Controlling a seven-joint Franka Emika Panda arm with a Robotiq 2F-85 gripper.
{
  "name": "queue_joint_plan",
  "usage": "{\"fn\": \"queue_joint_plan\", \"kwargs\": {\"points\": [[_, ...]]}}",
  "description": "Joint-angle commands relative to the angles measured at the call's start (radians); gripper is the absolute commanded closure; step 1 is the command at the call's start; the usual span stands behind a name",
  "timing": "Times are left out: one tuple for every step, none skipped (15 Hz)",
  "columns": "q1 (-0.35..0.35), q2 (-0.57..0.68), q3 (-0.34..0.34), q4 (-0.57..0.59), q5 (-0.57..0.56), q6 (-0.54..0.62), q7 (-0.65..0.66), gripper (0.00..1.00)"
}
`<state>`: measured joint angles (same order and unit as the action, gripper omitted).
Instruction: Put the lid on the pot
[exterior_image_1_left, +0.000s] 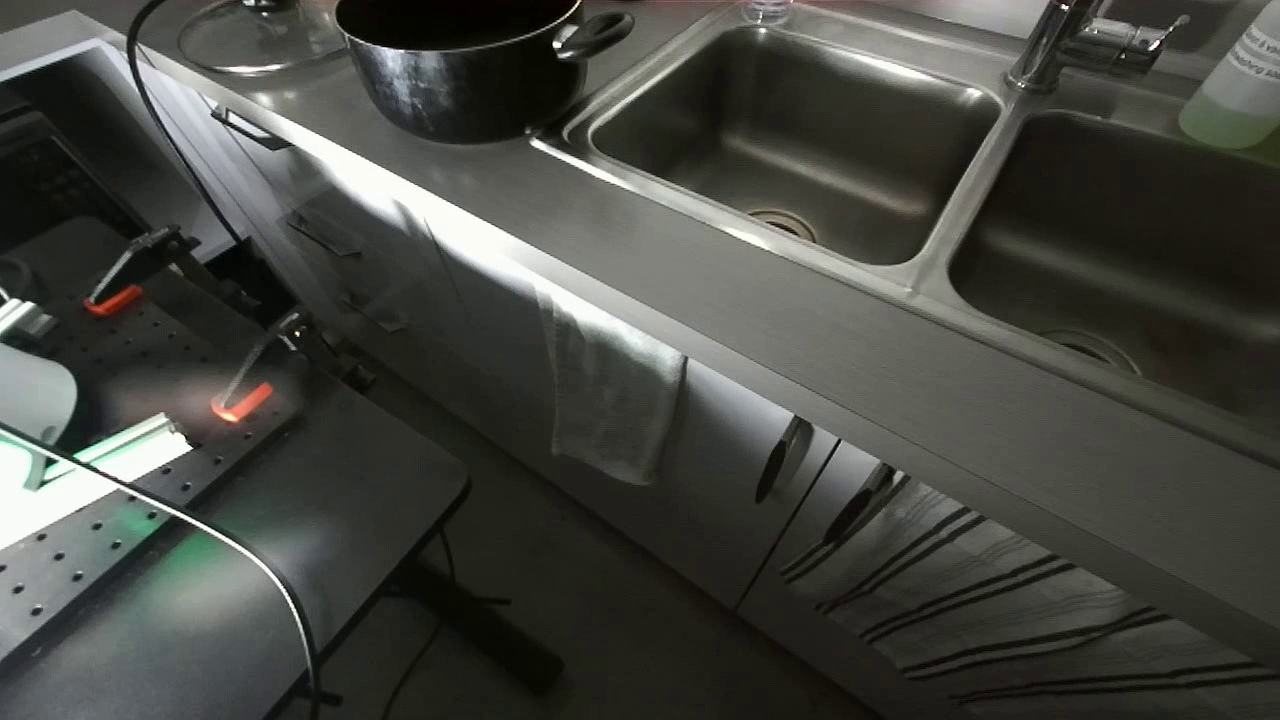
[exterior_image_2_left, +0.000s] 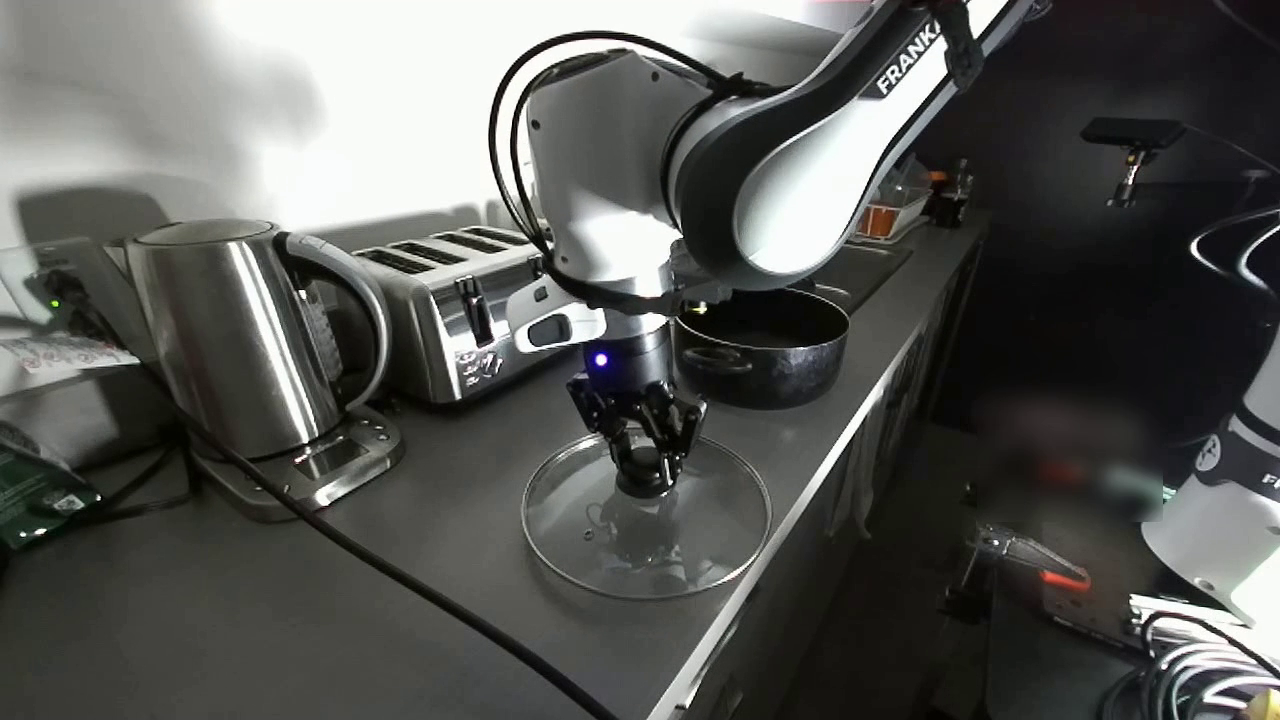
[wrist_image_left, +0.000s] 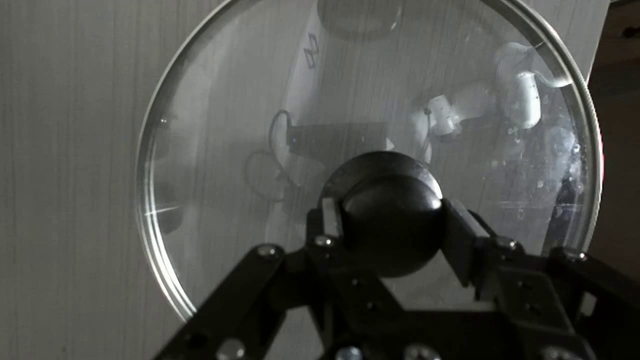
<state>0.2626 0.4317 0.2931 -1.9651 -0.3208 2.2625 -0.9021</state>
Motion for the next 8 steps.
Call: {"fn": "queue_joint_plan", "kwargs": {"points": [[-0.015, -0.144, 0.048, -0.083, 0.050, -0.010, -0.057, 0.74], [-0.014, -0.168, 0.056, -0.092, 0.059, -0.013, -0.061, 0.74], [-0.012, -0.202, 0.063, -0.106, 0.070, -0.023, -0.068, 0.74], [-0.009, -0.228, 0.068, -0.113, 0.078, -0.030, -0.072, 0.74], [-0.008, -0.260, 0.072, -0.121, 0.093, -0.045, -0.075, 0.74], [-0.004, -0.287, 0.072, -0.126, 0.100, -0.057, -0.074, 0.74], [-0.002, -0.317, 0.071, -0.129, 0.110, -0.071, -0.069, 0.74], [0.001, -0.341, 0.067, -0.129, 0.112, -0.089, -0.061, 0.74]]}}
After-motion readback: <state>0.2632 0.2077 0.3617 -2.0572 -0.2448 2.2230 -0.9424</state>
